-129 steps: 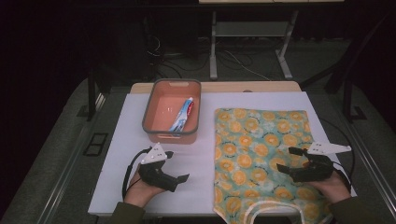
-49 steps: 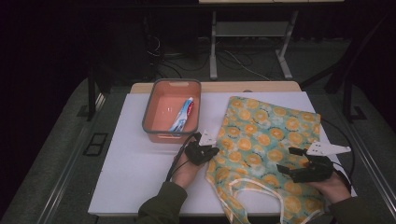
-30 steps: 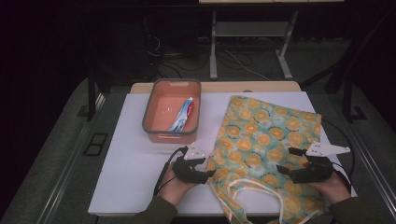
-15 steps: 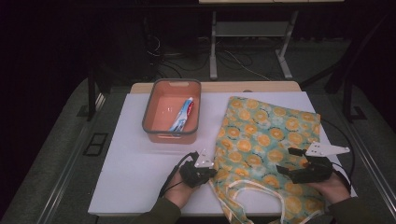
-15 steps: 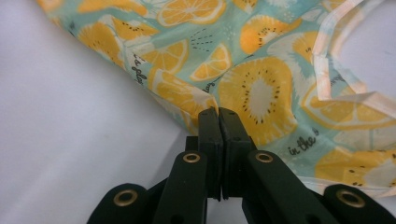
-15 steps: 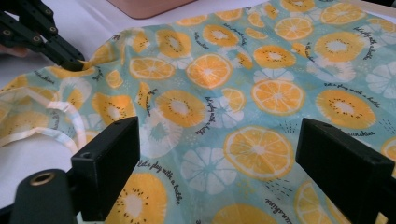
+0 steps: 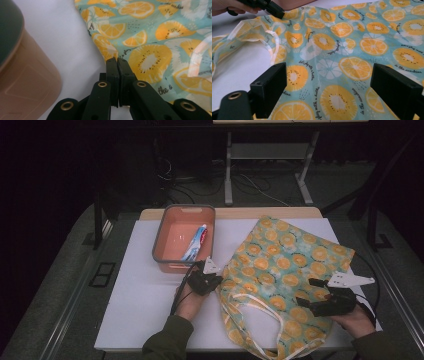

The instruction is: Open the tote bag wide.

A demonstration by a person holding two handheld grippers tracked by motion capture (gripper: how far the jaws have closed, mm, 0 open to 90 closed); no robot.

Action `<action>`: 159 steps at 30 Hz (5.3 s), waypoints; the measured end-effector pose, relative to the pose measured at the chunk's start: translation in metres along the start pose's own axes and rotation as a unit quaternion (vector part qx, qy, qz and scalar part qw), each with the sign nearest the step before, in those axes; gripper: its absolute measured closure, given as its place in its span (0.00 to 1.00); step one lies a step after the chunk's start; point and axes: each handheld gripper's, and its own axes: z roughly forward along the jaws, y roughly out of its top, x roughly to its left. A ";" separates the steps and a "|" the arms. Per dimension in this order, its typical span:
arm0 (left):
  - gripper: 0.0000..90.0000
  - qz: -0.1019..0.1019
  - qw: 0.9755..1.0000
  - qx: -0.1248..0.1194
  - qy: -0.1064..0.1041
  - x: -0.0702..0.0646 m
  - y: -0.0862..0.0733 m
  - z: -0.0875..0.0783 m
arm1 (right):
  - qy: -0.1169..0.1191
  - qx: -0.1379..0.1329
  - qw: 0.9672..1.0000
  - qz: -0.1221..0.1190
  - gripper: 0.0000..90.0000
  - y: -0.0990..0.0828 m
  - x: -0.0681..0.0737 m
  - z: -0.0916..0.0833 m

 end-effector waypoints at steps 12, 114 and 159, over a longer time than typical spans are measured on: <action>0.50 -0.046 0.997 -0.046 -0.041 -0.017 -0.009 -0.050 | 0.004 0.005 1.000 -0.006 0.15 0.001 0.003 0.001; 0.15 -0.072 0.996 -0.037 -0.040 0.011 -0.074 -0.095 | -0.080 0.028 0.995 0.061 0.98 0.050 -0.070 0.047; 0.10 -0.070 0.996 -0.040 -0.047 0.010 -0.073 -0.093 | 0.051 0.139 0.987 -0.070 0.55 0.056 0.044 0.110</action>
